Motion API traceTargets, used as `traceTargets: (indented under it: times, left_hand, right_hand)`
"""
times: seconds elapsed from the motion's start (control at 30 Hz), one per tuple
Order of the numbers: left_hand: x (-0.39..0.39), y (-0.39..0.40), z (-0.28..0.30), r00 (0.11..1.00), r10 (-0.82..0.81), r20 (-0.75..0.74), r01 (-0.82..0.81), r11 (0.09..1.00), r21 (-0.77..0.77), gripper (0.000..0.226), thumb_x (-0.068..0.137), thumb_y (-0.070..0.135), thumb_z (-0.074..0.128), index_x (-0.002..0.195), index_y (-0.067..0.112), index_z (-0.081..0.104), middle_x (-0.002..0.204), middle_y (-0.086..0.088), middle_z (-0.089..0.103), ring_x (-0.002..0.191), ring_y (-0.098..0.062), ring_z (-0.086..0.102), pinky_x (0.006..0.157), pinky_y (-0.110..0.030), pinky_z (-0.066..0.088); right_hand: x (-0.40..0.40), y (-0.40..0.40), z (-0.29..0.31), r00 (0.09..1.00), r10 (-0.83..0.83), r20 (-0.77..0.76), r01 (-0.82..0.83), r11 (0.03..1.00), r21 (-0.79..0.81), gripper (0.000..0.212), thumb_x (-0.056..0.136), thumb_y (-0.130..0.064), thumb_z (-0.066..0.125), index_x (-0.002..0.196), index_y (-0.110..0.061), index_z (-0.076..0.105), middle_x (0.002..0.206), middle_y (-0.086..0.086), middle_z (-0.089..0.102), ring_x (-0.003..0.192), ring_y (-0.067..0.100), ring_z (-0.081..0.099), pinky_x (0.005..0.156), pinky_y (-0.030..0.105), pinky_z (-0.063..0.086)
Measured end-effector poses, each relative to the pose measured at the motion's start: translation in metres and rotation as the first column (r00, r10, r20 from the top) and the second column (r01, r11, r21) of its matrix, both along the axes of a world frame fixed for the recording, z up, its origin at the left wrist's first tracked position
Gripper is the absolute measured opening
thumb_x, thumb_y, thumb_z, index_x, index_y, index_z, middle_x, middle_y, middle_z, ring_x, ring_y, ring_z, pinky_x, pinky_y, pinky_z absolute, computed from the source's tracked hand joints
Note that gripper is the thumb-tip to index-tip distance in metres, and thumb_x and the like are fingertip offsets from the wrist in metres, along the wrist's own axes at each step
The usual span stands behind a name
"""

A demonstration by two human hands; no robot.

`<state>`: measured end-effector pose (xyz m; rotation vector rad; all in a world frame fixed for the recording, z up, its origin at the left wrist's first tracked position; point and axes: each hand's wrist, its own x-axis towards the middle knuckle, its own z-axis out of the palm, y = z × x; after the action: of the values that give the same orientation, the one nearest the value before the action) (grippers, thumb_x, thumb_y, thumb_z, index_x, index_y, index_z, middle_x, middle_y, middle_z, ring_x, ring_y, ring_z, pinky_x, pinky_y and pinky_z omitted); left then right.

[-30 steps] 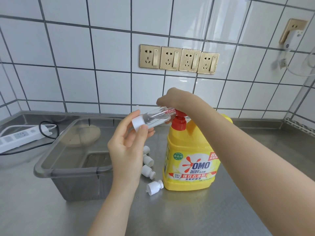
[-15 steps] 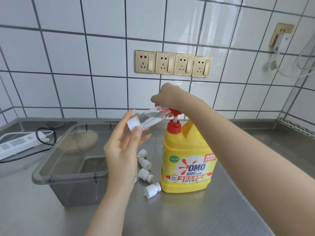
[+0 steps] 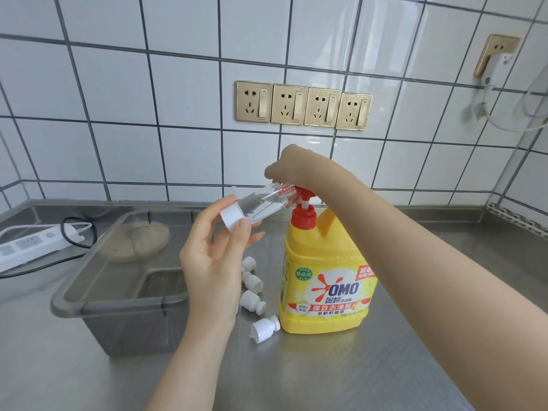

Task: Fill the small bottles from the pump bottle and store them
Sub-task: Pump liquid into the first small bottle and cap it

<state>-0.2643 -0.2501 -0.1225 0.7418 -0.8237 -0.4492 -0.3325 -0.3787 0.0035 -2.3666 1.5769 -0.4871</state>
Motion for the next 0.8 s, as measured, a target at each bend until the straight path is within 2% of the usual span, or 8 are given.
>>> traceTargets:
  times: [0.1, 0.17, 0.3, 0.47, 0.57, 0.63, 0.7, 0.8]
  left_hand:
    - [0.001, -0.002, -0.004, 1.0, 0.018, -0.013, -0.017, 1.0, 0.013, 0.025, 0.086, 0.01, 0.063, 0.111, 0.012, 0.065, 0.105, -0.005, 0.072, 0.097, -0.026, 0.072, 0.08, -0.035, 0.059]
    - [0.0, -0.003, -0.006, 0.999, 0.033, -0.017, -0.033, 0.999, 0.027, 0.025, 0.086, 0.008, 0.061, 0.111, 0.01, 0.064, 0.102, -0.001, 0.073, 0.09, -0.024, 0.073, 0.08, -0.037, 0.06]
    - [-0.005, -0.005, -0.008, 0.997, 0.07, -0.022, -0.069, 0.997, 0.046, 0.027, 0.082, 0.012, 0.06, 0.109, 0.008, 0.063, 0.091, 0.007, 0.074, 0.079, -0.017, 0.074, 0.076, -0.037, 0.058]
    - [-0.006, -0.005, -0.01, 0.995, 0.092, -0.045, -0.089, 0.994, 0.067, 0.028, 0.081, 0.012, 0.06, 0.108, 0.006, 0.063, 0.086, 0.01, 0.074, 0.079, -0.012, 0.074, 0.078, -0.037, 0.058]
    - [-0.006, -0.004, -0.008, 0.995, 0.088, -0.054, -0.083, 0.994, 0.077, 0.025, 0.083, 0.009, 0.063, 0.108, 0.007, 0.064, 0.09, 0.007, 0.075, 0.082, -0.016, 0.075, 0.08, -0.038, 0.059]
    - [-0.006, -0.002, -0.006, 0.996, 0.07, -0.064, -0.065, 0.995, 0.081, 0.022, 0.088, 0.002, 0.065, 0.11, 0.008, 0.066, 0.095, 0.003, 0.075, 0.085, -0.02, 0.075, 0.081, -0.037, 0.059]
    - [-0.006, -0.001, -0.003, 0.996, 0.054, -0.071, -0.048, 0.995, 0.082, 0.024, 0.09, 0.001, 0.063, 0.112, 0.008, 0.066, 0.103, -0.002, 0.074, 0.088, -0.022, 0.075, 0.082, -0.034, 0.059]
    - [-0.004, 0.0, -0.002, 0.996, 0.043, -0.078, -0.037, 0.996, 0.076, 0.026, 0.088, 0.005, 0.065, 0.114, 0.009, 0.067, 0.109, -0.007, 0.072, 0.092, -0.023, 0.074, 0.082, -0.03, 0.058]
  right_hand:
    - [0.002, -0.002, -0.005, 1.0, -0.005, 0.0, 0.005, 0.999, 0.035, 0.022, 0.088, -0.017, 0.048, 0.068, -0.01, 0.042, 0.065, 0.005, 0.049, 0.05, 0.021, 0.045, 0.049, 0.021, 0.033]
    - [0.002, -0.002, -0.007, 1.0, 0.002, 0.022, -0.004, 0.999, 0.052, 0.018, 0.087, -0.016, 0.047, 0.071, -0.01, 0.044, 0.068, 0.006, 0.052, 0.052, 0.024, 0.05, 0.05, 0.021, 0.036]
    - [0.001, -0.002, -0.012, 1.0, -0.006, 0.008, 0.006, 0.999, 0.035, 0.016, 0.087, -0.016, 0.047, 0.073, -0.011, 0.049, 0.063, 0.005, 0.052, 0.046, 0.021, 0.046, 0.046, 0.019, 0.032]
    - [-0.001, 0.001, -0.015, 1.0, -0.001, -0.019, 0.001, 1.0, 0.009, 0.013, 0.09, -0.018, 0.048, 0.081, -0.01, 0.05, 0.065, 0.003, 0.049, 0.049, 0.017, 0.042, 0.045, 0.02, 0.03]
    - [-0.001, 0.002, -0.011, 1.0, 0.014, 0.027, -0.015, 1.0, 0.015, 0.015, 0.089, -0.016, 0.046, 0.075, -0.01, 0.049, 0.065, 0.006, 0.056, 0.046, 0.02, 0.05, 0.046, 0.018, 0.036]
    - [-0.002, 0.002, -0.004, 0.997, 0.027, 0.069, -0.03, 0.999, 0.042, 0.017, 0.089, -0.014, 0.044, 0.076, -0.007, 0.052, 0.05, 0.006, 0.059, 0.032, 0.018, 0.053, 0.041, 0.015, 0.041]
    - [-0.003, 0.001, 0.001, 0.996, 0.033, 0.077, -0.037, 0.998, 0.049, 0.019, 0.09, -0.013, 0.043, 0.078, -0.003, 0.055, 0.032, 0.003, 0.053, 0.025, 0.017, 0.052, 0.036, 0.016, 0.043]
    - [-0.003, 0.001, 0.005, 0.997, 0.057, 0.043, -0.057, 0.998, 0.002, 0.019, 0.088, -0.011, 0.046, 0.072, -0.003, 0.052, 0.032, 0.003, 0.053, 0.029, 0.018, 0.057, 0.037, 0.02, 0.046]
